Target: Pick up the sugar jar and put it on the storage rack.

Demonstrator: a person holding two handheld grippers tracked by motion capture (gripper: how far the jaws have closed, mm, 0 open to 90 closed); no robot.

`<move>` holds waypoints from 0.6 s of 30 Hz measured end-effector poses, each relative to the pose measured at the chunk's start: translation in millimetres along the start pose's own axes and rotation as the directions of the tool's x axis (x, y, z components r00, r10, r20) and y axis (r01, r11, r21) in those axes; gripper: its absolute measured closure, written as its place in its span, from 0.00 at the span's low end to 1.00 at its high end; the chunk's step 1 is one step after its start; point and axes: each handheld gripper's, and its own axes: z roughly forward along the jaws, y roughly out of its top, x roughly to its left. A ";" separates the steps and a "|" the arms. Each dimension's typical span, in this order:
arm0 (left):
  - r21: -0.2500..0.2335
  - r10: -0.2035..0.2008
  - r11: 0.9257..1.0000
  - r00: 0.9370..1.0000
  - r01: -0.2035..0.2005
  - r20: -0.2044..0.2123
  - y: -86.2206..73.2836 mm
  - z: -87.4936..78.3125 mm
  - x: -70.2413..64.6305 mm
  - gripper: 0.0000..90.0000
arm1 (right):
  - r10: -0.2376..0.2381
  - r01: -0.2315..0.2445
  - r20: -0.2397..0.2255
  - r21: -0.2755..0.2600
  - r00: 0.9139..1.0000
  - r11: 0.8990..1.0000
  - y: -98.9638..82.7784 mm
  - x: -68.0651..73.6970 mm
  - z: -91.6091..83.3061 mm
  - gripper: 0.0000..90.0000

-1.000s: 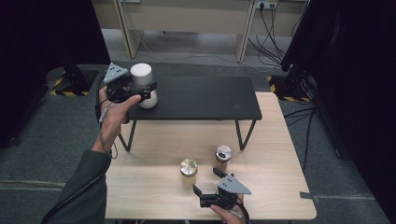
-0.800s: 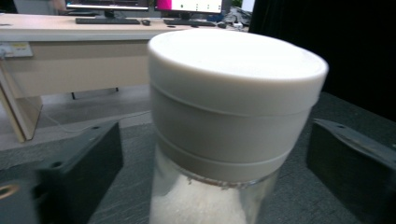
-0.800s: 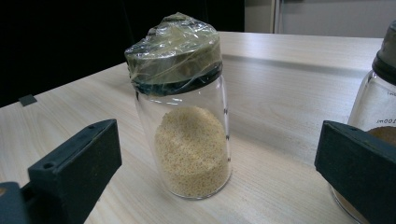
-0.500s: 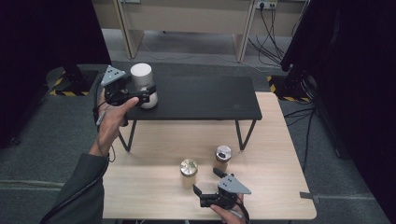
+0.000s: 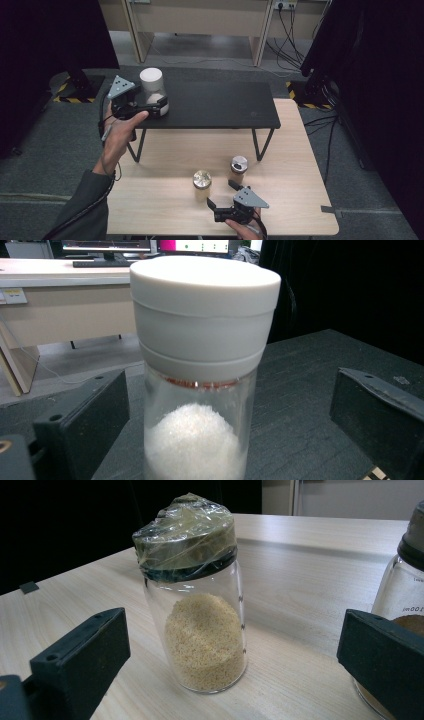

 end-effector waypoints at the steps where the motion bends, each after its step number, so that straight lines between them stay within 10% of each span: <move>1: 0.000 0.000 1.000 1.000 0.000 0.000 0.0 0.0 0.0 0.02 | 0.000 0.000 0.000 0.000 1.000 1.000 0.0 0.0 0.0 0.01; 18: -0.006 0.014 1.000 0.999 -0.013 0.047 -16.0 -17.2 -6.5 0.02 | -0.001 0.001 -0.002 0.000 1.000 1.000 0.2 0.1 -0.2 0.01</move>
